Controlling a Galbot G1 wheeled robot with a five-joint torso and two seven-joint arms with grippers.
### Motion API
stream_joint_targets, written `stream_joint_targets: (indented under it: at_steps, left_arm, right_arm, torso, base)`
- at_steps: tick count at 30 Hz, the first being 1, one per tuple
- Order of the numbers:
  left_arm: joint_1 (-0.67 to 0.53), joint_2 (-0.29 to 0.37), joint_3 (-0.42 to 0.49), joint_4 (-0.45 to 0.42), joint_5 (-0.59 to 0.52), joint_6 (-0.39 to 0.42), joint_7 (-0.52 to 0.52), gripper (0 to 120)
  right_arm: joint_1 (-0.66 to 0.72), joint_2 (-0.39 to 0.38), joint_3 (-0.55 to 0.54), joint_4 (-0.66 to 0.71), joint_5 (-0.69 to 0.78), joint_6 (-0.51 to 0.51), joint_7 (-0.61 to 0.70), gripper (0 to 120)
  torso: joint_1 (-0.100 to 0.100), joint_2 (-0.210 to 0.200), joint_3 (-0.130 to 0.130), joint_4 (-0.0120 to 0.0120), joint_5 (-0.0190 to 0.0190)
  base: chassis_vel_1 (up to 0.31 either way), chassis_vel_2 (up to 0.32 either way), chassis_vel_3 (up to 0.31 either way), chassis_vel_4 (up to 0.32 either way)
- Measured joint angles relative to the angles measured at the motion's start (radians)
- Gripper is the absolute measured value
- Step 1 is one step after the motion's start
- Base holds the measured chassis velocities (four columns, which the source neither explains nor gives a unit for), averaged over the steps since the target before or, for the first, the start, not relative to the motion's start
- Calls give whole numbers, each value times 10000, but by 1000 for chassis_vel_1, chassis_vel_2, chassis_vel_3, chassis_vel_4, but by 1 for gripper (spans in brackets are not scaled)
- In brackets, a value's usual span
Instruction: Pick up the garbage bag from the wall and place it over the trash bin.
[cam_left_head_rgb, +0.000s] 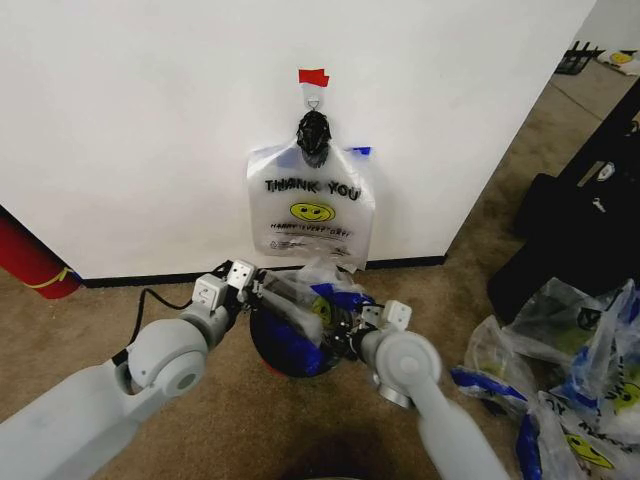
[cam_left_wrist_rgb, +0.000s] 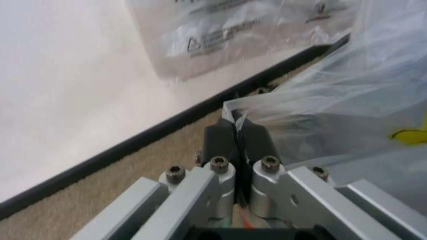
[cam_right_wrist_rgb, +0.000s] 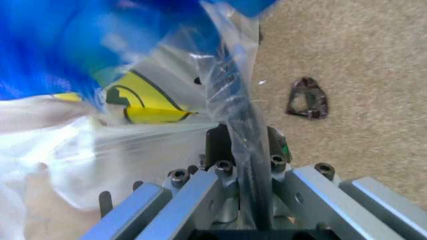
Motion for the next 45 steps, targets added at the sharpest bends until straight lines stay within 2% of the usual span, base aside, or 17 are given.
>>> stream_joint_targets:
  at_steps: [11,15,24,27,31,33,38,40,45]
  left_arm:
    - [113,247,-153,-4,-261,106,47,0]
    - [297,575,-519,33,-505,374,328,0]
    - [689,712,-806,-215,-217,493,289,0]
    - [925,591,-889,-800,-106,336,94,10]
    - [951,356,-1087,-1851,-211,206,-379,28]
    - [961,343,-1136,-2047,-324,201,-590,31]
    - [999,311,-1430,-2691,-810,150,-1386,53]
    - [1151,299,-1573,-2822,-904,152,-1521,56]
    - [2190,16,-2317,-3325,-1636,309,-2050,77]
  right_arm:
    - [-562,-330,134,668,104,-115,-211,0]
    - [-829,-563,340,972,244,-135,-352,0]
    - [-1074,-592,524,1237,289,-97,-404,0]
    - [-1147,-572,650,1304,274,-50,-401,0]
    - [-1359,-420,918,1356,155,54,-360,0]
    - [-1371,-399,930,1356,143,65,-358,0]
    - [-1409,-216,1164,1317,117,128,-349,0]
    - [-1393,-192,1231,1274,126,141,-347,0]
    - [-1374,-93,1552,1206,261,253,-336,0]
  torso:
    - [0,0,0,-2,0]
    - [0,0,0,-1,0]
    - [0,0,0,-1,0]
    - [0,0,0,0,0]
    - [0,0,0,-4,1]
    - [0,0,0,-3,3]
    - [0,0,0,-4,1]
    - [0,0,0,-3,2]
    - [0,0,1,-1,-2]
  base:
    - [0,0,0,0]
    - [0,0,0,0]
    - [0,0,0,0]
    - [0,0,0,0]
    - [0,0,0,0]
    - [0,0,0,0]
    - [0,0,0,0]
    - [0,0,0,0]
    - [0,0,0,0]
